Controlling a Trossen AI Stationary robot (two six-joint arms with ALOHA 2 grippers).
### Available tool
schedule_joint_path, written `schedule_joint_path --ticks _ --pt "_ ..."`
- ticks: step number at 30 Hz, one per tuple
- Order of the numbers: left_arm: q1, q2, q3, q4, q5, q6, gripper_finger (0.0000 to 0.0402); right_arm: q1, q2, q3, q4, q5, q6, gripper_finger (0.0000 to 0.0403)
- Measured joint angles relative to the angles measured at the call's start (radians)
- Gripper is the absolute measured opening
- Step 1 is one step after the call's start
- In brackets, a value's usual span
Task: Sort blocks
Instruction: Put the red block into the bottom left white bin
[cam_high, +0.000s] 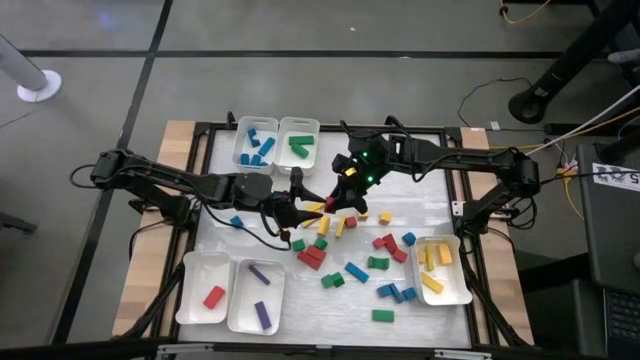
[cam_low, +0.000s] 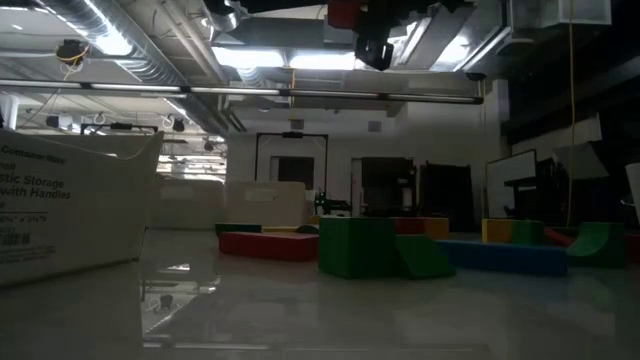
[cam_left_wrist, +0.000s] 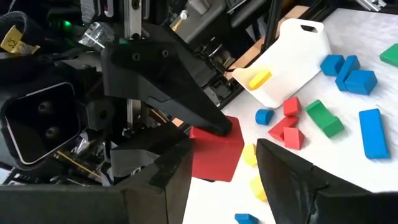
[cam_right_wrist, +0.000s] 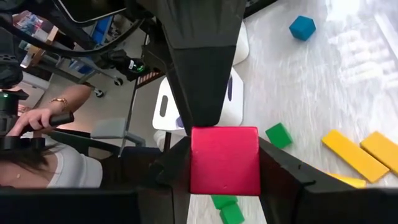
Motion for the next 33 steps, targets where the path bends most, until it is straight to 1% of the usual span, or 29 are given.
schedule_joint_path --ticks 4,7,14,29,33 --pt "0.0 0.0 0.0 0.034 0.001 0.017 0.0166 0.0 0.0 0.0 0.008 0.0 0.0 0.0143" --pt "0.0 0.0 0.0 0.051 0.001 0.043 0.0166 0.0 0.0 0.0 -0.024 0.002 0.001 0.0143" --pt "0.0 0.0 0.0 0.029 0.001 0.039 0.0166 0.0 0.0 0.0 -0.016 0.003 0.0 0.0143" --pt "0.0 0.001 0.001 0.04 0.001 0.041 0.0166 0.001 0.0 0.0 0.082 0.0 0.0 0.0143" --pt "0.0 0.0 0.001 0.04 0.001 0.041 0.0166 0.001 0.0 0.0 0.085 0.0 0.0 0.0143"
